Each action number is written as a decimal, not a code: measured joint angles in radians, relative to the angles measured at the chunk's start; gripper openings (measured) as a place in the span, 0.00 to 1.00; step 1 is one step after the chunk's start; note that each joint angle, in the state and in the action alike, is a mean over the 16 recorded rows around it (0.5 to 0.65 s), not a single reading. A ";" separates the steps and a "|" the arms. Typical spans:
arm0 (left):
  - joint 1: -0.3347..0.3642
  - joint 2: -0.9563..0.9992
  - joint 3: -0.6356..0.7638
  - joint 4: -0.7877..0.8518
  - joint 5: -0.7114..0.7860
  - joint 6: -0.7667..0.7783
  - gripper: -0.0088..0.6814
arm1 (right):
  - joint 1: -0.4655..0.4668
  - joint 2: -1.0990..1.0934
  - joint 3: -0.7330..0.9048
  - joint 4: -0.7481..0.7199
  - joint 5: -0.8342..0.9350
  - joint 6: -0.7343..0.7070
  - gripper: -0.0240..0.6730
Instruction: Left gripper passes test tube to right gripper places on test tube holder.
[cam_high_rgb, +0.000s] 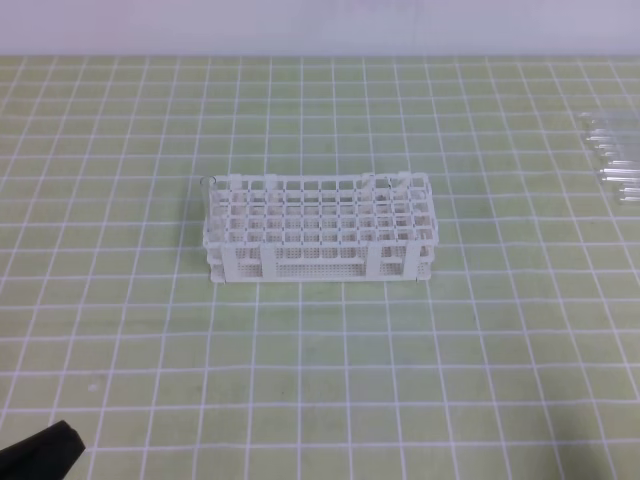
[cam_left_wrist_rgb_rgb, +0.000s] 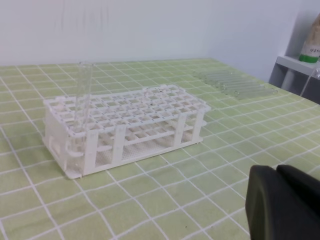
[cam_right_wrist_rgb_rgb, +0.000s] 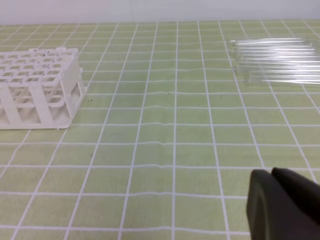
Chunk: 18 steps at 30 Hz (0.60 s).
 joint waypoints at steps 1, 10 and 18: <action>0.000 0.001 0.000 0.000 -0.001 0.000 0.01 | 0.000 0.000 0.000 0.000 0.000 0.000 0.01; 0.072 0.002 -0.001 0.042 -0.012 -0.004 0.01 | 0.000 0.000 0.000 0.003 0.000 0.000 0.01; 0.321 0.001 -0.001 0.055 -0.023 -0.042 0.01 | 0.000 0.001 0.000 0.007 0.000 0.000 0.01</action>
